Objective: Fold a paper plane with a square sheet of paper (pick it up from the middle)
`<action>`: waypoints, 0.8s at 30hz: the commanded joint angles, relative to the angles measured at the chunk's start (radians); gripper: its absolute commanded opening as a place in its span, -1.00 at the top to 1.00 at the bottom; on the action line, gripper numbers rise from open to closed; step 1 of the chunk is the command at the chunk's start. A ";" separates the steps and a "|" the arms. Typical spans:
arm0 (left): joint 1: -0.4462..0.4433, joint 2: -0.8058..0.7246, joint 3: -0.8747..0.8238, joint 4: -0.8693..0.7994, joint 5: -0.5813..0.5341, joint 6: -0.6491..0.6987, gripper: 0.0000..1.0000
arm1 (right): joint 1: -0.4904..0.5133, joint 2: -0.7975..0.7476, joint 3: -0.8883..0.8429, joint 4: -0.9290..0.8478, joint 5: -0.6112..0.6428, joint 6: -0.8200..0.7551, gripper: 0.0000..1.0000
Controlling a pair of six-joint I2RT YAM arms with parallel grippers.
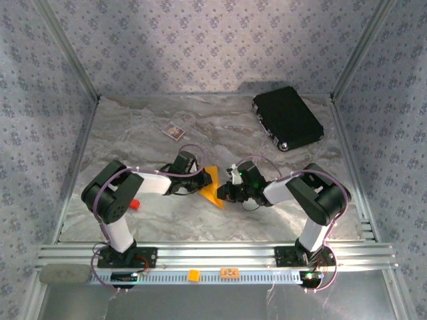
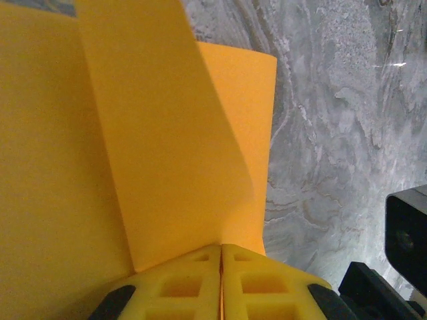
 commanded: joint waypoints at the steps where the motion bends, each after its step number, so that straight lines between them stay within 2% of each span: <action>1: -0.007 0.023 0.012 -0.001 0.022 0.011 0.84 | -0.003 0.035 -0.030 -0.079 0.017 0.005 0.98; 9: -0.007 0.022 0.021 -0.042 0.020 0.035 0.86 | -0.004 0.020 -0.024 -0.092 0.014 0.000 0.95; 19: -0.033 -0.046 -0.049 0.017 -0.037 0.006 0.83 | -0.009 -0.017 0.036 -0.143 -0.003 0.000 0.63; 24: -0.039 -0.062 -0.075 0.046 -0.054 -0.012 0.82 | -0.012 -0.022 0.060 -0.166 0.006 0.001 0.60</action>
